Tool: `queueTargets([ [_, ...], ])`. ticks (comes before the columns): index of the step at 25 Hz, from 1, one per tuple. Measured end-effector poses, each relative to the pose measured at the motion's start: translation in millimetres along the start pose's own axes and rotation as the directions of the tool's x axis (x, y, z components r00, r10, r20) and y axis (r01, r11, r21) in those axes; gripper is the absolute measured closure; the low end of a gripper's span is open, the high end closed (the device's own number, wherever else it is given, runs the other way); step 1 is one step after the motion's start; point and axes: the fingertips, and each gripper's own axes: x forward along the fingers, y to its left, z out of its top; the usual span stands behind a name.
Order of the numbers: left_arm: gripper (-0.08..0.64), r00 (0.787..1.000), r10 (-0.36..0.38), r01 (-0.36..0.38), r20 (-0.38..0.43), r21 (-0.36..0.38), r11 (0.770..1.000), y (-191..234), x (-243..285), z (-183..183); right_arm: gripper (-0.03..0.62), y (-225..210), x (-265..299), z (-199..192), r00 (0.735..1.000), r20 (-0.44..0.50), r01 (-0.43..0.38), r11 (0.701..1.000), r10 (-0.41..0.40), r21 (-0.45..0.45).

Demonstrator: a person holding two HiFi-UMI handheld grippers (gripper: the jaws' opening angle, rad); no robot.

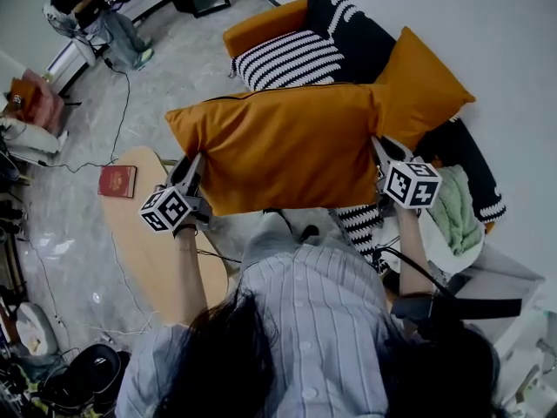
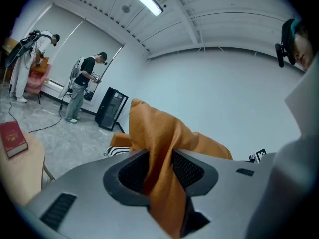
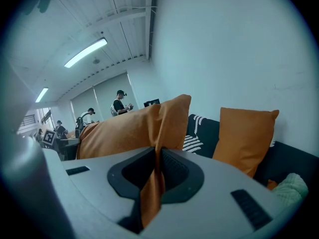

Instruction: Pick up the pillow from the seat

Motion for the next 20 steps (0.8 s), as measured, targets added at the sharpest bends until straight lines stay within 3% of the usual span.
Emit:
queueTargets([
  [20, 0.396, 0.999, -0.025, 0.025, -0.033, -0.002, 1.0, 5.2, 20.0, 4.0, 0.546, -7.8, 11.8, 6.5, 0.999, -0.006, 0.041, 0.999, -0.041, 0.002],
])
